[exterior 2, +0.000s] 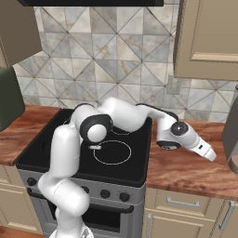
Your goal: Place the pan on the front left burner on the stove. Then place the tomato and the onion in the pan and turn on the front left burner.
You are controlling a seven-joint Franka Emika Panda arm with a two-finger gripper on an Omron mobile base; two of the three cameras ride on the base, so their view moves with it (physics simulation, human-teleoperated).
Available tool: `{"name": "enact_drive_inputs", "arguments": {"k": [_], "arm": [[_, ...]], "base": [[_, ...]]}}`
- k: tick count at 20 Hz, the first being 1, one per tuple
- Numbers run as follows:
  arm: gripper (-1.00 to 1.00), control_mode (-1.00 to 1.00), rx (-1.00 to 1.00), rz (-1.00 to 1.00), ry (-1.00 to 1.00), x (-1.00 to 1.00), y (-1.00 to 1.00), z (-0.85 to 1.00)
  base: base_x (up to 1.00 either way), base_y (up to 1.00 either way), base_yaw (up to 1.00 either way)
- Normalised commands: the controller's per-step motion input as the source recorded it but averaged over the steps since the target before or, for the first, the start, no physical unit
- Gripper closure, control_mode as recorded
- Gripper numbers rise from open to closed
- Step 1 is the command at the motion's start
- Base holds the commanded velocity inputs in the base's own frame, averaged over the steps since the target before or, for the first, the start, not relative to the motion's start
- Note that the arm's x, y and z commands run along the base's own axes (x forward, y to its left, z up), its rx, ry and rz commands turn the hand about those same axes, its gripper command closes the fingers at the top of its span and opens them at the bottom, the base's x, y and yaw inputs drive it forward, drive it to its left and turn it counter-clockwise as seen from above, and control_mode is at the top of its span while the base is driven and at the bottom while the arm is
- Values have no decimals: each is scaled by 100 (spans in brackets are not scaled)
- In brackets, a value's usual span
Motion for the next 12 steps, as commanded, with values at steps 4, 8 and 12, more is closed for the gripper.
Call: {"name": "enact_drive_inputs", "arguments": {"k": [4,8,12], "arm": [[-100,-100,0,6,-2,0,-18,0],[-100,-100,0,7,-1,7,-12,0],[-100,-100,0,7,0,23,0,0]], "base": [[0,0,0],[0,0,0],[0,0,0]]}}
